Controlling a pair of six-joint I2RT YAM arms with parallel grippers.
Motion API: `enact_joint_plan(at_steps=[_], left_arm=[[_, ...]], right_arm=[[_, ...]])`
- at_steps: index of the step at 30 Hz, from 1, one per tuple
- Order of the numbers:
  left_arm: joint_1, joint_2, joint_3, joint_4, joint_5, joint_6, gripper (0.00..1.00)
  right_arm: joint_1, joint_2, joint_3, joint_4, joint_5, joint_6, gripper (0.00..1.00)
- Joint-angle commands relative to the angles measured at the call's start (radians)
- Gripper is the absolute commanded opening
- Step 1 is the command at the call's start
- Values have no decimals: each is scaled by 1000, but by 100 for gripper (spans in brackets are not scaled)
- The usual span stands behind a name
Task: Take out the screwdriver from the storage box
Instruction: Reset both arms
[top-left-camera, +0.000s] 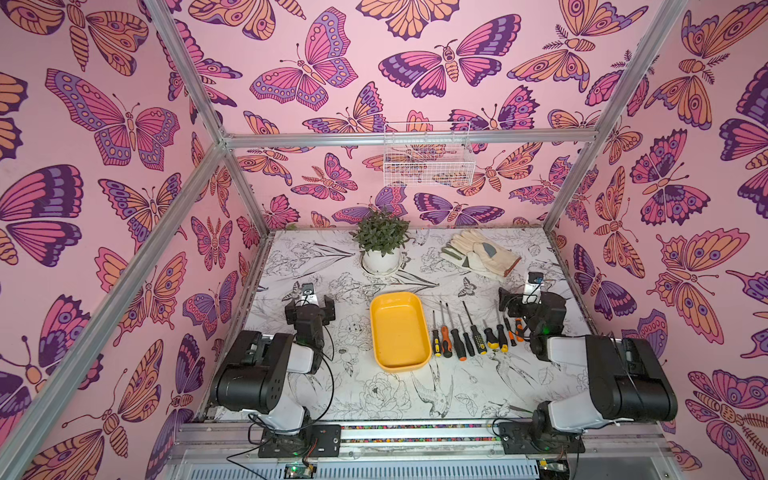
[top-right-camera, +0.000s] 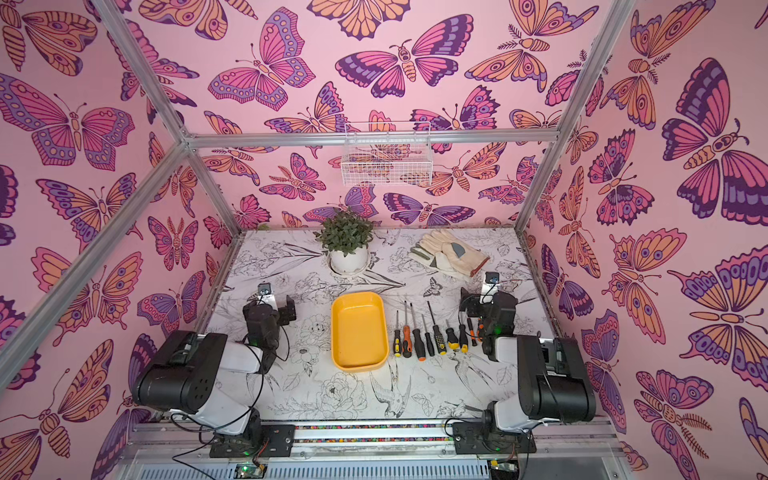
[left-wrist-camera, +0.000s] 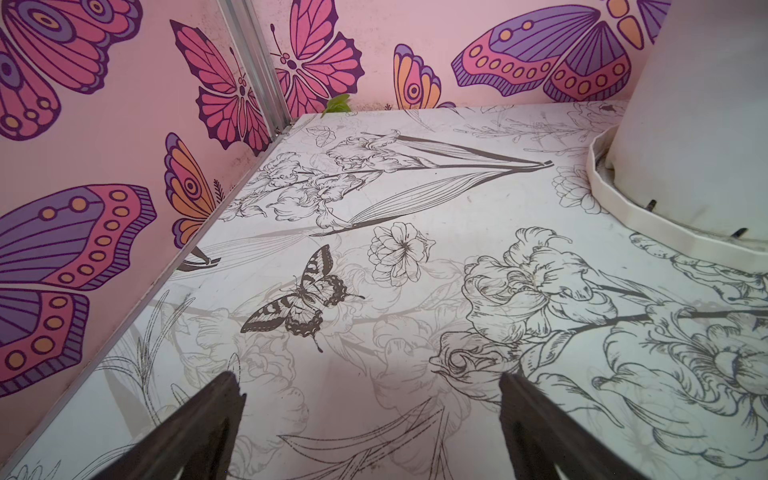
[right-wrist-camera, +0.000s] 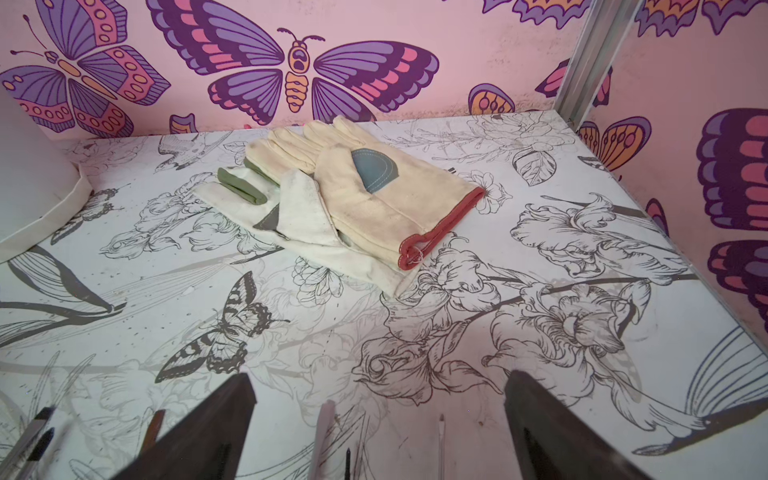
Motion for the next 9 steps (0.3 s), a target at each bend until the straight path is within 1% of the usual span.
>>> enact_joint_plan(at_steps=[1, 9], left_arm=[[4, -15, 13, -11, 12, -6, 100], [5, -15, 13, -11, 12, -7, 100]], right_arm=[[-4, 12, 14, -13, -5, 11, 99], [-4, 11, 17, -17, -5, 9, 99]])
